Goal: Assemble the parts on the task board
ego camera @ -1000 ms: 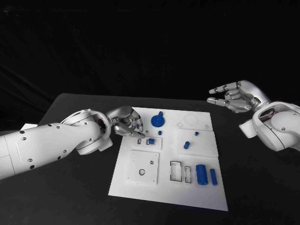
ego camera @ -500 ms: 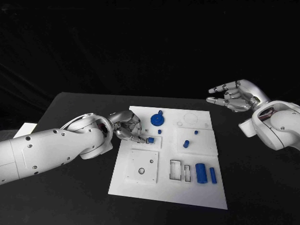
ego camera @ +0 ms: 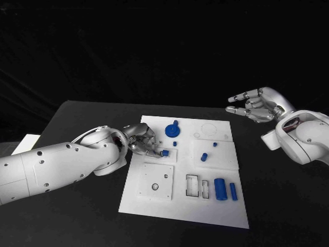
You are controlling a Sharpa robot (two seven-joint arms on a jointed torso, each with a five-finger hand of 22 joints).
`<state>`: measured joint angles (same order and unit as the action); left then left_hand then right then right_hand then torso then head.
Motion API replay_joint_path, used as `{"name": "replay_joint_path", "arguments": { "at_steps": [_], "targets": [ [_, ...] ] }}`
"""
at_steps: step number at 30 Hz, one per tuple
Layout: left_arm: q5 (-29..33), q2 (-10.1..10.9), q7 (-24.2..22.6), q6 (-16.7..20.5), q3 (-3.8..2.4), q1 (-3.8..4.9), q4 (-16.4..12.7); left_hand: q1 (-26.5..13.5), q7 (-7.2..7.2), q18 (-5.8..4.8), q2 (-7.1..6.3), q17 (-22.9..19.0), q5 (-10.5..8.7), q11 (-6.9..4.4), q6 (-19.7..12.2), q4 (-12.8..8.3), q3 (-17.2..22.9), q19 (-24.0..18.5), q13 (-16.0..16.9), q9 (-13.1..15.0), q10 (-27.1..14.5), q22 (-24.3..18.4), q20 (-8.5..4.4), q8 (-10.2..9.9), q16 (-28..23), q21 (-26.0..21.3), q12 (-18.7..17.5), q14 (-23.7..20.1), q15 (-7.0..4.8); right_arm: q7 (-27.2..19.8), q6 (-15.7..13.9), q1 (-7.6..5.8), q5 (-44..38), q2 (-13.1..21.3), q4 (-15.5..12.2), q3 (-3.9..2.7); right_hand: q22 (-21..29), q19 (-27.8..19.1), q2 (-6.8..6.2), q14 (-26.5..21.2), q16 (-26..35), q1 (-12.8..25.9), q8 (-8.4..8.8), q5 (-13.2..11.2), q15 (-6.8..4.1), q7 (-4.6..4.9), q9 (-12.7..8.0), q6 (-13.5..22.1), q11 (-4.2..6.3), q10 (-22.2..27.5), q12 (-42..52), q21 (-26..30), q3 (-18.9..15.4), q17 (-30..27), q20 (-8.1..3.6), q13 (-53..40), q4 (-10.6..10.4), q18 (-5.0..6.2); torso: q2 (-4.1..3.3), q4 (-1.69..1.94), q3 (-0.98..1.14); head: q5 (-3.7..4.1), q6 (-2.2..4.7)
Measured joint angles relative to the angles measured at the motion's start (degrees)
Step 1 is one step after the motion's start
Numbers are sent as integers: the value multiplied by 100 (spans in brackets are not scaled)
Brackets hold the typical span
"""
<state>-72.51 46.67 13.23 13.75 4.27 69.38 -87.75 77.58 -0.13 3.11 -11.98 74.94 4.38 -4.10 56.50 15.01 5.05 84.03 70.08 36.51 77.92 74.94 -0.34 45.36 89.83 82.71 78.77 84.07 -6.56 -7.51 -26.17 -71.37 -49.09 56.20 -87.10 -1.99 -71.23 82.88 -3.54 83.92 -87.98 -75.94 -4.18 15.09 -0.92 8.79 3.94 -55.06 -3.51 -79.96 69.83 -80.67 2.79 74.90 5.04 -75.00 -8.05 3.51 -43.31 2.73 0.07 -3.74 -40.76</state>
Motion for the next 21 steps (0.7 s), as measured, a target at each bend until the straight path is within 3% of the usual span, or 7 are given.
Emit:
{"name": "replay_joint_path", "arguments": {
  "at_steps": [21],
  "targets": [
    [-42,-166,330,-41,-3,-4,62,14,1,1,60,-1,21,0,0,57,57,-21,54,34,40,-1,-19,22,0,50,47,1,-41,1,18,2,-6,-21,-5,0,0,0,0,0,0,0,0,0,0,0,3,0,0,0,0,0,0,4,0,0,0,0,3,1,7,11,-18]
  ]
}}
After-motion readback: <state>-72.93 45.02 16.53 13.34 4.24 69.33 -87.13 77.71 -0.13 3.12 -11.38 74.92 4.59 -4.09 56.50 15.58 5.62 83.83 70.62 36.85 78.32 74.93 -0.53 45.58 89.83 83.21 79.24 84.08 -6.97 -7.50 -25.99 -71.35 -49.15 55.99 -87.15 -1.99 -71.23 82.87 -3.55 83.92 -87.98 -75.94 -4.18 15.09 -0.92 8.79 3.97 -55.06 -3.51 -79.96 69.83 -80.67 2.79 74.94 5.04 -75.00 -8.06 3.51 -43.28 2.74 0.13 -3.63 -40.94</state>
